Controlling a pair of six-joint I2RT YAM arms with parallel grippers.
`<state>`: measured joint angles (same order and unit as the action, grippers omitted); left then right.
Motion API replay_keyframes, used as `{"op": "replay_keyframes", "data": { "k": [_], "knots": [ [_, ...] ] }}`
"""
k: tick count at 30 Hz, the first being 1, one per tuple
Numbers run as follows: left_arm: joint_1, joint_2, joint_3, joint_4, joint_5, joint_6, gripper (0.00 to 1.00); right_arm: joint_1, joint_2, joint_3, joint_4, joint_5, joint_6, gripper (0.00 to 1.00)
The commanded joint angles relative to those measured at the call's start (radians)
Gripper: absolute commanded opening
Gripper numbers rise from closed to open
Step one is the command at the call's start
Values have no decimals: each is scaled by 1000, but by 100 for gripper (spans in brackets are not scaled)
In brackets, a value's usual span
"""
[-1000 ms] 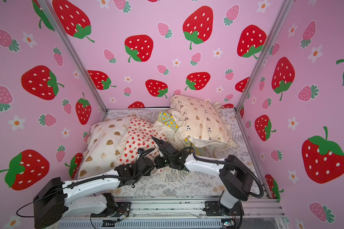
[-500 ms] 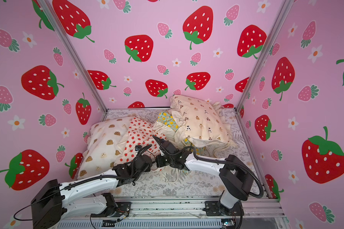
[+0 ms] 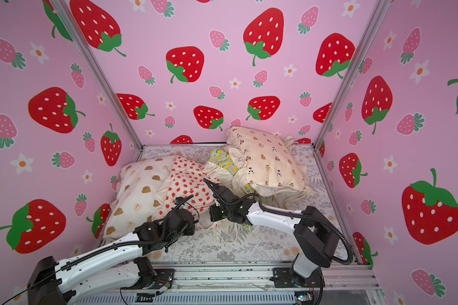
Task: Zip up pillowcases
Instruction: Adjust the pillowcase at the center of the board.
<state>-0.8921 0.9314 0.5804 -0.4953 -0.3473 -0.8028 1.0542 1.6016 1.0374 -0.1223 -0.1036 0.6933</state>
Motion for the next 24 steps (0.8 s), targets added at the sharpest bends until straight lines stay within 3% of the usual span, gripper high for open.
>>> {"op": "replay_keyframes", "data": {
  "k": [1,9,13,18,24],
  "knots": [
    [4,-42,5,-180,57,-27,0,-8,-40,46,-76,54,-39,0],
    [5,-107,65,-319,71,-23,0,-8,-58,50,-130,63,-69,0],
    [6,-142,66,-251,159,22,0,-6,-41,57,-114,16,-68,0],
    [7,-163,109,-256,262,89,19,-6,-25,74,-103,-25,-75,0],
    [7,-275,148,-309,250,4,31,-6,-21,94,-157,6,-90,0]
  ]
}}
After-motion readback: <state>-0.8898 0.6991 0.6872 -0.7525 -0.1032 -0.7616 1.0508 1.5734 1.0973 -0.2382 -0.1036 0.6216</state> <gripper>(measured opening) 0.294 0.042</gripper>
